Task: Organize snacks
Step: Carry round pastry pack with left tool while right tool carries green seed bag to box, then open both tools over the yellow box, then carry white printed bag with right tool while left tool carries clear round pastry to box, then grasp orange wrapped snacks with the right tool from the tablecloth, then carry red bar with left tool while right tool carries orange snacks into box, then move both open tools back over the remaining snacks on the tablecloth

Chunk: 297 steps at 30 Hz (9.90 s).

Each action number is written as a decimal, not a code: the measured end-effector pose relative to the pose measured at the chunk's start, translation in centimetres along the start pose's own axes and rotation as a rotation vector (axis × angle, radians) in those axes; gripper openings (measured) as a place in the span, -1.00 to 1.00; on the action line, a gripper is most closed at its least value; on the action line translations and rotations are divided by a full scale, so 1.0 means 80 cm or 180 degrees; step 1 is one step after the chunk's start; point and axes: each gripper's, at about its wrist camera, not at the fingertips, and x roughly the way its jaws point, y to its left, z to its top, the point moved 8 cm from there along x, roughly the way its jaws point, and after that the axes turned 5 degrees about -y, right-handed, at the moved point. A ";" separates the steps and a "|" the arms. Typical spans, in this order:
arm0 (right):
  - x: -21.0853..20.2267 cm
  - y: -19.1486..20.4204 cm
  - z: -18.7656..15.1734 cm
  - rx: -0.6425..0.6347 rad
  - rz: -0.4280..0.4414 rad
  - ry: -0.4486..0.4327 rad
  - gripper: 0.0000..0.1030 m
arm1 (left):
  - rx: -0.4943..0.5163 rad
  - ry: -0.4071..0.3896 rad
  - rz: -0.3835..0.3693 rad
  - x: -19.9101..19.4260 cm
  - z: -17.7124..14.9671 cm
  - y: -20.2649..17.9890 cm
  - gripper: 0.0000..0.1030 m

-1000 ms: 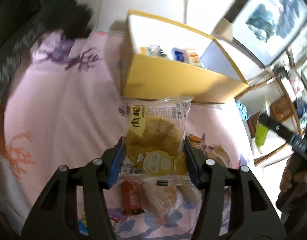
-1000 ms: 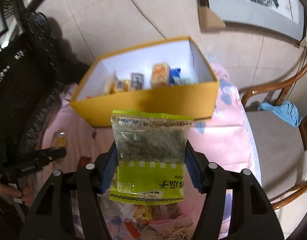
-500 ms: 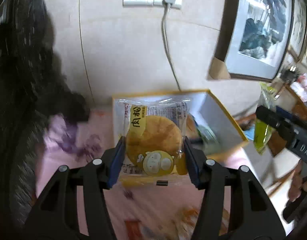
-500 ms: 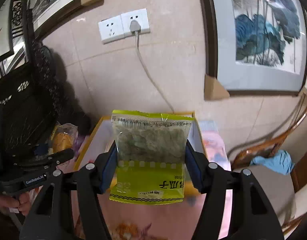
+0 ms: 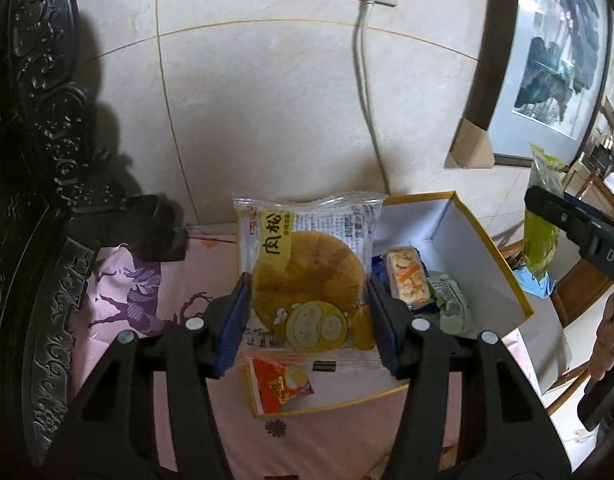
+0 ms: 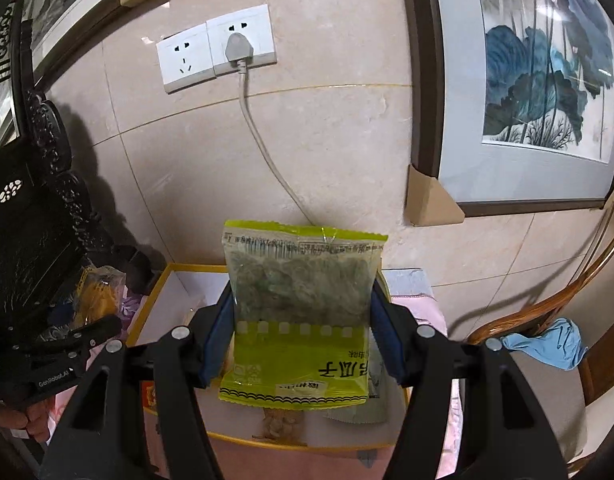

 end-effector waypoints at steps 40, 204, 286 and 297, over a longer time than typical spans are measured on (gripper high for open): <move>-0.146 0.066 -0.287 0.0227 0.0923 0.1258 -0.24 | -0.0635 0.1176 -0.0212 -0.106 -0.337 0.010 0.96; -0.172 0.010 -0.090 0.0229 0.0222 0.0299 -0.14 | 0.0412 -0.0049 -0.0349 -0.116 -0.075 -0.028 -0.54; -0.205 0.000 -0.461 0.0303 -0.0492 0.1680 0.97 | 0.0248 0.1842 0.0972 -0.149 -0.440 0.107 0.96; -0.278 0.003 -0.426 -0.0530 -0.0395 0.1587 0.97 | -0.0312 0.1498 0.0549 -0.137 -0.458 0.084 0.96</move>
